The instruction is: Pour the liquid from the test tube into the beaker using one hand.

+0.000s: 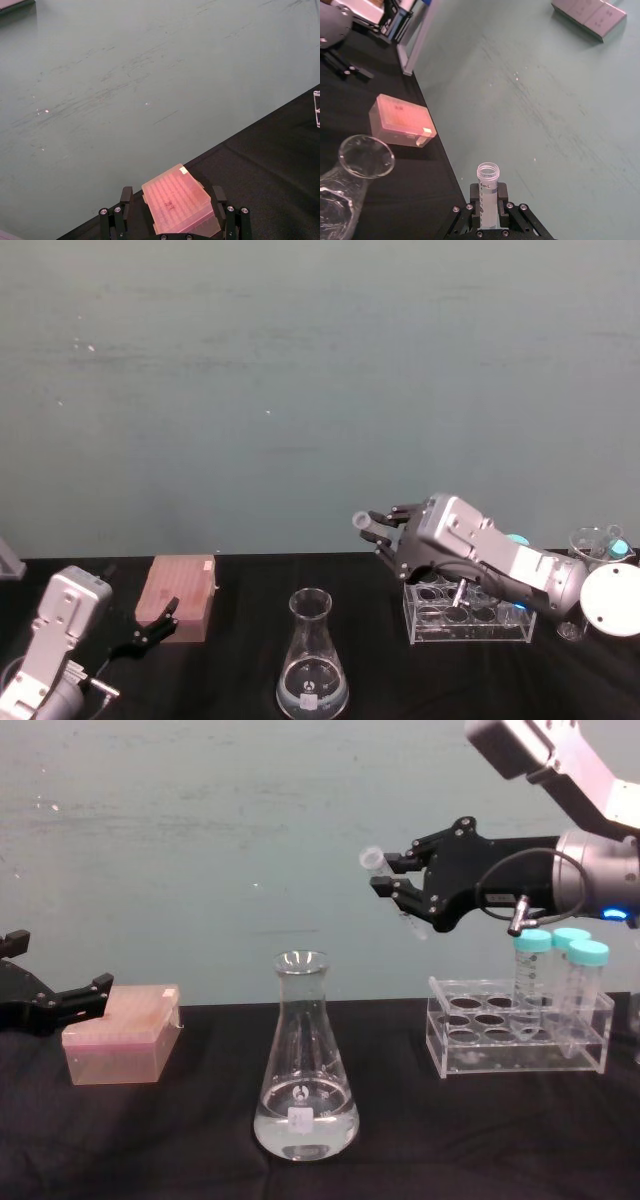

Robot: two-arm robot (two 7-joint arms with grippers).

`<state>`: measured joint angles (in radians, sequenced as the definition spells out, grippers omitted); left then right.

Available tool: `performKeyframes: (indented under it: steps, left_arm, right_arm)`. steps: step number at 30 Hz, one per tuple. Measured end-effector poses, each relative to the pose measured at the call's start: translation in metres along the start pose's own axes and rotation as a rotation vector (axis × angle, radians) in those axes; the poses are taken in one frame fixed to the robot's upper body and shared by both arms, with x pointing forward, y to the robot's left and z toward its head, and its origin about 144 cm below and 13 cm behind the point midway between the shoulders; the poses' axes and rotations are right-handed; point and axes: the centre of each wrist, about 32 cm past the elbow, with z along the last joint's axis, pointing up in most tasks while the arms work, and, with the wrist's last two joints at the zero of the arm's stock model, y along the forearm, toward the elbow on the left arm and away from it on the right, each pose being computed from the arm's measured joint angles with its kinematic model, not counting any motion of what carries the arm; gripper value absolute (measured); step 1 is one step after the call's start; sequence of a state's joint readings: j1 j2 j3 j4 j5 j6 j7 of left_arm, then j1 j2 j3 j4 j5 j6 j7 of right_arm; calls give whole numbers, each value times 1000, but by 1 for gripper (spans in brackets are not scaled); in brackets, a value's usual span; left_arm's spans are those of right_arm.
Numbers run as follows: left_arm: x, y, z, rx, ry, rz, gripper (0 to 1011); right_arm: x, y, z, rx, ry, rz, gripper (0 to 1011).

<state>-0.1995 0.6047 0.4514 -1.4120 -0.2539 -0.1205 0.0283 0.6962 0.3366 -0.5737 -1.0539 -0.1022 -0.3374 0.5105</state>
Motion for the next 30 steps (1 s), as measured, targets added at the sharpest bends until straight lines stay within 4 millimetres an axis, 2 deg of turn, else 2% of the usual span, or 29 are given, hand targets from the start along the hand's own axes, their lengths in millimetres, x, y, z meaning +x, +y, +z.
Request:
performKeyframes:
  steps: [30]
  left_arm:
    - [0,0,0,0,0,0,1000]
  right_arm:
    - [-30,4,26,39,-229,40,192]
